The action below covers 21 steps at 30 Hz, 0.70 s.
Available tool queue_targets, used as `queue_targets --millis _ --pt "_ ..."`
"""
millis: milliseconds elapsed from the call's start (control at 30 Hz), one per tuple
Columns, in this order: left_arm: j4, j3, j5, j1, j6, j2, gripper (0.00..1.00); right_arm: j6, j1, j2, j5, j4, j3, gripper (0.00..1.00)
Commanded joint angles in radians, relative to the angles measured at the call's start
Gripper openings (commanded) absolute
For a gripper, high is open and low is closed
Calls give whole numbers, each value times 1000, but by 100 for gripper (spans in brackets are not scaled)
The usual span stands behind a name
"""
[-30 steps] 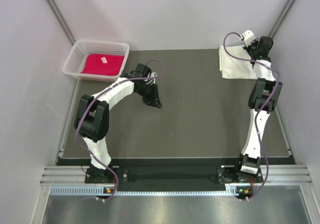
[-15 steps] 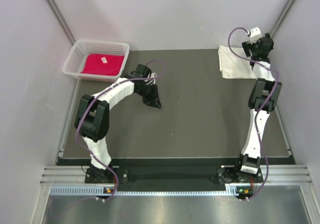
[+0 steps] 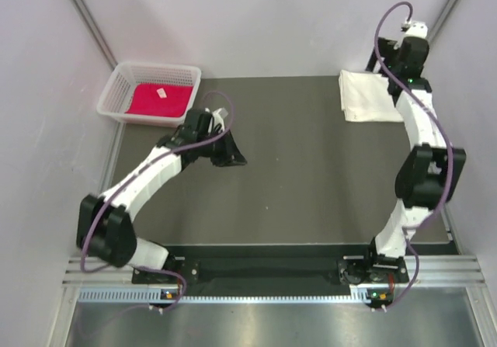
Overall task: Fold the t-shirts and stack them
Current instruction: Reset both grippers
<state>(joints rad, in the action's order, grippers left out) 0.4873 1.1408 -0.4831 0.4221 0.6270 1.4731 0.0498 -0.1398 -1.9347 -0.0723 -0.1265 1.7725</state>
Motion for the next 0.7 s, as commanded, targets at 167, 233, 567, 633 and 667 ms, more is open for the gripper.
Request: queue_targets --millis 167,233,567,633,667 --pt "-248 -339 -17 -14 238 -376 25 551 226 489 257 -84 -580 100" --pt "-286 -436 -17 -16 322 -460 27 637 256 629 291 -56 -783 100" --pt "-602 -901 -19 -20 710 -929 34 800 282 1134 316 -240 -1297 100" --pt "-632 -987 14 -20 770 -1031 35 818 282 1203 347 -251 -1372 99" --pt "-622 -1007 29 -20 784 -1136 36 840 281 1223 383 -248 -1399 100"
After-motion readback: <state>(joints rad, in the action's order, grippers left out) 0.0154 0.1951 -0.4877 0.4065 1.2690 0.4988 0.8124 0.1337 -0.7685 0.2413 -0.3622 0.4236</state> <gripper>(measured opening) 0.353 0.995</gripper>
